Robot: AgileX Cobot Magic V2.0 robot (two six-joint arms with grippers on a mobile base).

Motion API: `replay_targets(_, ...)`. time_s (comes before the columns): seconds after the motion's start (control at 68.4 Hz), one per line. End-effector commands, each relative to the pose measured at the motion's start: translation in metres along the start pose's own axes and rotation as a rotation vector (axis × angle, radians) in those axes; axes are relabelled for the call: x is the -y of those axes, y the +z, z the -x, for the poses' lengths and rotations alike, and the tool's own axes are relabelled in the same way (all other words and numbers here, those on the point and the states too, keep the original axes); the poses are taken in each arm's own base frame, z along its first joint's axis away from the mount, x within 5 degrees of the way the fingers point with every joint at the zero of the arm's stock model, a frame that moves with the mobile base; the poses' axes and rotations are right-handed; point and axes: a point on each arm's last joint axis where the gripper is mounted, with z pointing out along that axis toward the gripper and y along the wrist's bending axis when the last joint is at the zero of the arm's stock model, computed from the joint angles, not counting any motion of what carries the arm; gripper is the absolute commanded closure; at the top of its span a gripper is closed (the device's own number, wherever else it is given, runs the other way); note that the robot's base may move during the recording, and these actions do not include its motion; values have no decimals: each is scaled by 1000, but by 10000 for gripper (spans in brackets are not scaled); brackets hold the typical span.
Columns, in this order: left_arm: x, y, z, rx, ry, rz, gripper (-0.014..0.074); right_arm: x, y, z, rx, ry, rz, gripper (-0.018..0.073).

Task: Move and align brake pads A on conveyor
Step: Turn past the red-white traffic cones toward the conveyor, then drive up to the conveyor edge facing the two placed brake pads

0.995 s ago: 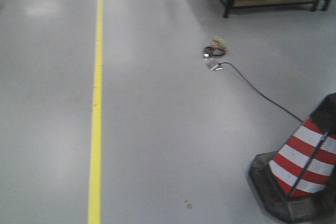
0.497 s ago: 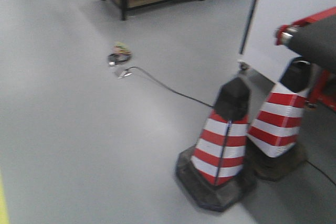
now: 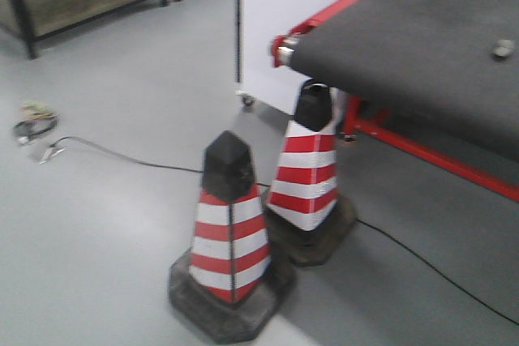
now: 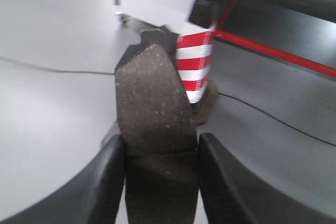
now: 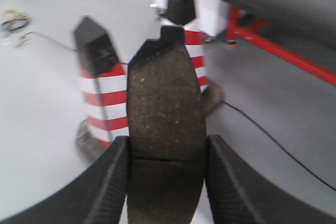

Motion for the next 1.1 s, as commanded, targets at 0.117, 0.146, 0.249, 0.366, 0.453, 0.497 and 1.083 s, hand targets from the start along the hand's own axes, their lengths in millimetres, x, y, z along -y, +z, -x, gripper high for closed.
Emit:
replay_targets(0.117,3,-4,15,106,-4,-27,603,-1,-4,15,106,-16,4,564)
replay_targets(0.146,3,-4,15,106,-4,-27,603,-1,-4,15,106,-16,4,564)
replay_targets(0.249,3,-4,15,106,-4,-27,603,-1,-4,15,106,-16,4,564)
replay_targets(0.366,3,-4,15,106,-4,-27,603,-1,-4,15,106,-16,4,564)
replay_targets(0.453,3,-4,15,106,-4,-27,603,-1,-4,15,106,-16,4,564)
replay_targets(0.497,3,-4,15,106,-4,-27,603,-1,-4,15,106,-16,4,564)
replay_targets(1.083,3,-4,15,106,-4,-27,603,-1,-4,15,106,-16,4,564)
